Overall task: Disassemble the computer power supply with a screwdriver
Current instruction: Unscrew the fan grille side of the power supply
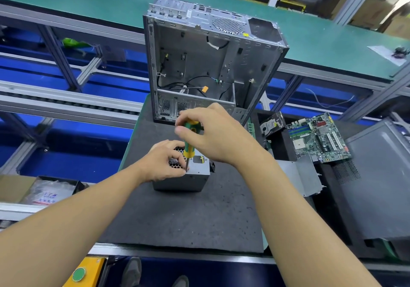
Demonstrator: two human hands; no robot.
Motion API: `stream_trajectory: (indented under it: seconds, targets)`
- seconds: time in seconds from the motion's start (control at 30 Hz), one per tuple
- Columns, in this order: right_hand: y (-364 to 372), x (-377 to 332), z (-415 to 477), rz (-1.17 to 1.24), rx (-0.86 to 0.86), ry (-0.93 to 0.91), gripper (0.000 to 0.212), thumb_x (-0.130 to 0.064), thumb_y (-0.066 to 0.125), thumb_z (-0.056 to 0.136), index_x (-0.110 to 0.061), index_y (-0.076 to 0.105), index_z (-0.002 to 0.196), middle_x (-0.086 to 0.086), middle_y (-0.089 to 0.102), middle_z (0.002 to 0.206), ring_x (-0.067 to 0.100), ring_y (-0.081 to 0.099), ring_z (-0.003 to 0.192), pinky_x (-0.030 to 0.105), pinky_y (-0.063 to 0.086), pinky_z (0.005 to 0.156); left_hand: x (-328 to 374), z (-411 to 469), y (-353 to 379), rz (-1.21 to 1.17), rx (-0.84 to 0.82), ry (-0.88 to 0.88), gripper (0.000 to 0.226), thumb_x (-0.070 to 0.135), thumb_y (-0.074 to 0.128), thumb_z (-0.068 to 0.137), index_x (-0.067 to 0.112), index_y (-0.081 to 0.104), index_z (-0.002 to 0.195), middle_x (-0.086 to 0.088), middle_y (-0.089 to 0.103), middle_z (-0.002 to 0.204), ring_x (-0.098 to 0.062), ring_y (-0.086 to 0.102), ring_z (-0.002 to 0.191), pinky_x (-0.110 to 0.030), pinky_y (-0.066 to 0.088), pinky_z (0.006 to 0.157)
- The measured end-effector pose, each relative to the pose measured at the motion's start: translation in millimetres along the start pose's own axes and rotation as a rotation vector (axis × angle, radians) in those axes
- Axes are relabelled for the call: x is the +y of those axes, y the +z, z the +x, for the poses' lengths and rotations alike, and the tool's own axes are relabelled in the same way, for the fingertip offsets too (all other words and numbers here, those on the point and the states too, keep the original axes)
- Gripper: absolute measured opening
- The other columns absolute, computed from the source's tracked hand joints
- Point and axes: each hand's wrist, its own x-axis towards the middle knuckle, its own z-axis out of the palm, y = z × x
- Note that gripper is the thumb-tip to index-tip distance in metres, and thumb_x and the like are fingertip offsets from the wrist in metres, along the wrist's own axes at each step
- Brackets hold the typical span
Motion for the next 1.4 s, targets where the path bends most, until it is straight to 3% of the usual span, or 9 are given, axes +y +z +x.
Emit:
stream_trajectory:
  seconds: [0.13, 0.23, 0.4, 0.63, 0.73, 0.9, 1.1, 1.3, 1.4]
  targets:
    - [0, 0, 6, 0.040, 0.094, -0.015, 0.023, -0.034, 0.061, 0.096, -0.027, 0.074, 0.114, -0.004, 0.052, 0.111, 0.009, 0.047, 0.100, 0.023, 0.037, 0.087, 0, 1, 2, 0.044, 0.017, -0.006, 0.010, 0.012, 0.082, 0.075, 0.021, 0.077, 0.072, 0.026, 0.052, 0.102, -0.013, 0.049, 0.105, -0.042, 0.035, 0.107]
    - [-2, 0, 8, 0.068, 0.101, 0.038, 0.046, -0.032, 0.069, 0.091, -0.030, 0.056, 0.136, -0.001, 0.046, 0.106, 0.016, 0.052, 0.096, 0.035, 0.048, 0.088, 0, 0, 3, 0.030, 0.035, -0.008, 0.009, 0.010, 0.081, 0.075, 0.017, 0.077, 0.072, 0.024, 0.053, 0.104, -0.015, 0.051, 0.106, -0.041, 0.035, 0.107]
    - [-11, 0, 5, 0.085, 0.112, 0.056, 0.022, -0.021, 0.074, 0.086, -0.019, 0.061, 0.104, -0.002, 0.057, 0.105, 0.017, 0.058, 0.099, 0.038, 0.050, 0.090, -3, 2, 4, 0.048, 0.028, -0.013, 0.010, 0.009, 0.078, 0.076, 0.018, 0.076, 0.079, 0.018, 0.058, 0.116, -0.017, 0.050, 0.112, -0.035, 0.031, 0.109]
    - [-16, 0, -2, 0.055, 0.115, 0.008, 0.029, -0.006, 0.069, 0.087, -0.022, 0.072, 0.112, -0.012, 0.061, 0.106, 0.004, 0.050, 0.091, 0.019, 0.042, 0.084, -7, 4, 4, 0.034, 0.023, -0.037, 0.025, 0.004, 0.065, 0.077, 0.018, 0.077, 0.093, 0.018, 0.059, 0.125, -0.016, 0.051, 0.116, -0.037, 0.031, 0.110]
    - [-15, 2, -1, 0.072, 0.125, 0.012, 0.026, -0.014, 0.071, 0.087, -0.025, 0.072, 0.110, -0.006, 0.054, 0.112, 0.008, 0.052, 0.091, 0.027, 0.049, 0.089, -6, 3, 5, 0.030, 0.035, -0.037, 0.028, -0.002, 0.066, 0.076, 0.018, 0.077, 0.093, 0.023, 0.058, 0.120, -0.015, 0.051, 0.115, -0.038, 0.032, 0.110]
    - [-8, 2, 0, 0.088, 0.229, 0.030, 0.013, -0.031, 0.081, 0.079, -0.026, 0.072, 0.086, -0.011, 0.051, 0.088, 0.000, 0.050, 0.077, 0.022, 0.045, 0.078, -5, 5, 4, 0.056, 0.007, -0.051, 0.025, 0.011, 0.060, 0.075, 0.017, 0.076, 0.094, 0.017, 0.058, 0.120, -0.017, 0.051, 0.113, -0.039, 0.031, 0.110]
    - [-8, 7, 1, 0.141, 0.221, 0.040, 0.032, -0.008, 0.072, 0.085, -0.019, 0.064, 0.114, -0.006, 0.065, 0.106, 0.009, 0.060, 0.097, 0.026, 0.050, 0.091, -5, 5, 6, 0.036, 0.019, -0.069, 0.029, -0.003, 0.063, 0.076, 0.018, 0.076, 0.092, 0.018, 0.059, 0.124, -0.016, 0.050, 0.113, -0.037, 0.030, 0.111]
    - [-11, 8, 1, 0.092, 0.212, 0.031, 0.025, -0.011, 0.074, 0.084, -0.027, 0.072, 0.104, -0.023, 0.061, 0.087, -0.001, 0.056, 0.087, 0.003, 0.038, 0.078, -2, 2, 4, 0.022, 0.000, -0.061, 0.033, 0.020, 0.051, 0.066, 0.021, 0.076, 0.088, 0.019, 0.060, 0.124, -0.016, 0.051, 0.114, -0.037, 0.031, 0.110]
    - [-13, 5, 1, 0.142, 0.160, 0.056, 0.030, 0.000, 0.065, 0.085, -0.023, 0.073, 0.102, -0.017, 0.067, 0.095, -0.002, 0.060, 0.088, 0.010, 0.044, 0.083, -3, 1, 3, 0.017, -0.005, -0.062, 0.034, 0.022, 0.051, 0.064, 0.023, 0.077, 0.086, 0.022, 0.058, 0.124, -0.016, 0.050, 0.115, -0.037, 0.031, 0.111]
